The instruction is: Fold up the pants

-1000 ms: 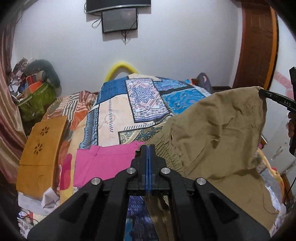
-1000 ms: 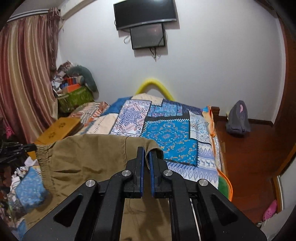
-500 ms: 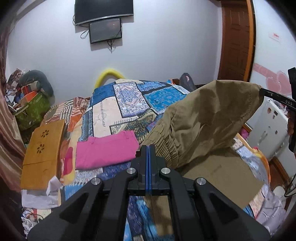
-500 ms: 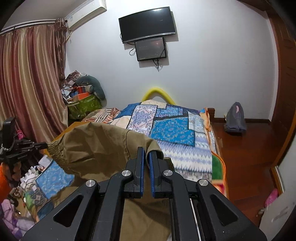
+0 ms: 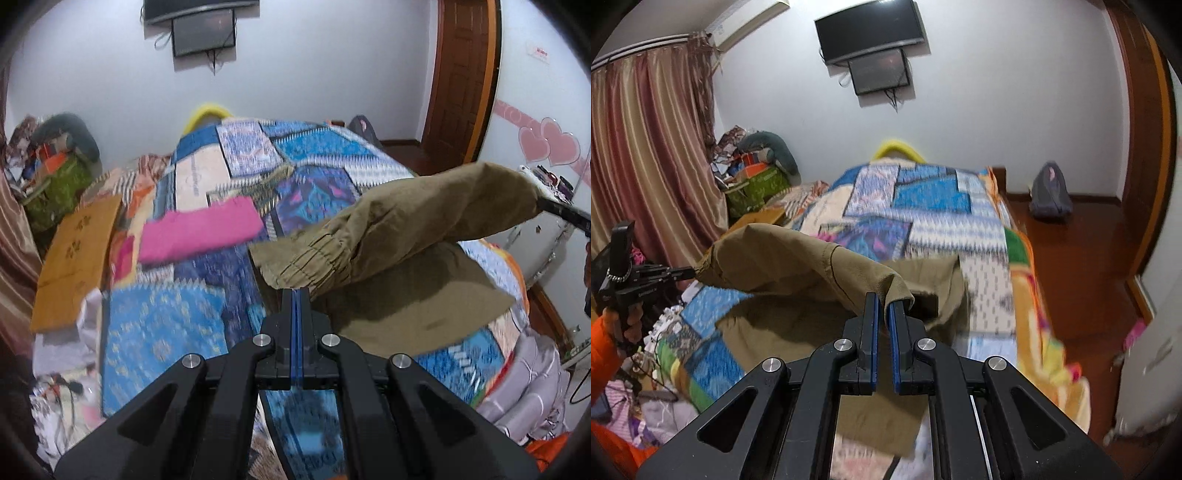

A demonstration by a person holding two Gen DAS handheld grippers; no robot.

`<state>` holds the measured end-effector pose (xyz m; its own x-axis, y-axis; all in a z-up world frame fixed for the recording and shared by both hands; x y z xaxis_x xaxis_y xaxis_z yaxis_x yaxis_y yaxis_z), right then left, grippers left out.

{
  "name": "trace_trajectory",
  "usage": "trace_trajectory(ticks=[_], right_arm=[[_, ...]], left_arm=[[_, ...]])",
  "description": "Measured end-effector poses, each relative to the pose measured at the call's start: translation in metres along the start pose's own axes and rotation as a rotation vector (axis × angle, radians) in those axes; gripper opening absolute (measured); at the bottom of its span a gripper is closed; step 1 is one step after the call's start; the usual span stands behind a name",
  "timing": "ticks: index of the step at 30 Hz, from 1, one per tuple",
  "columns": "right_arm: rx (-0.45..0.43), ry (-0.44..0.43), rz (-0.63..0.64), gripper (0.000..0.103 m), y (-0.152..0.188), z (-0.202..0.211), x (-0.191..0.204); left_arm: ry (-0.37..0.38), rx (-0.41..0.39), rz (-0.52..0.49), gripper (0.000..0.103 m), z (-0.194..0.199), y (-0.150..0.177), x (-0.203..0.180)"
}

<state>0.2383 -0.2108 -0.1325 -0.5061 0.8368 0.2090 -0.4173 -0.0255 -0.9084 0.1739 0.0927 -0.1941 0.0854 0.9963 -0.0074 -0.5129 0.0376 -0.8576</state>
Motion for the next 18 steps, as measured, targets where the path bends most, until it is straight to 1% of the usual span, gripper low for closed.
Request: trace_trajectory(ticks=[6,10,14,15,18], right_arm=[[0.103,0.048,-0.029,0.005,0.056,0.005,-0.010],[0.151,0.064,-0.071,0.005,0.084,0.011,-0.019],[0.204,0.094,-0.072,0.006,0.103,0.016,-0.023],[0.223,0.114,-0.062,0.006,0.107,0.017,-0.026],[0.243,0.166,-0.033,0.006,0.110,0.025,-0.031]], left_arm=[[0.000,0.078,0.038,0.000,-0.005,0.045,-0.001],[-0.003,0.119,0.054,0.000,-0.007,0.066,-0.001],[-0.028,0.134,0.061,0.000,-0.005,0.073,0.006],[-0.038,0.134,0.065,0.000,-0.003,0.072,0.010],[-0.081,0.113,0.058,0.001,0.003,0.063,0.020]])
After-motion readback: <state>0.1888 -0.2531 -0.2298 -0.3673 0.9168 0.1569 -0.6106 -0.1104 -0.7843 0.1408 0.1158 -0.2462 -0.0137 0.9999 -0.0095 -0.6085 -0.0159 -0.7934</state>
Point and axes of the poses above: each gripper's, at about its wrist camera, not at the fingertips, and z roughly against the way its jaws point, x to its left, y to its underside, the point moved 9 cm from there along -z, roughly the way its jaws point, and after that the axes turned 15 degrees about -x, right-handed, at the moved point
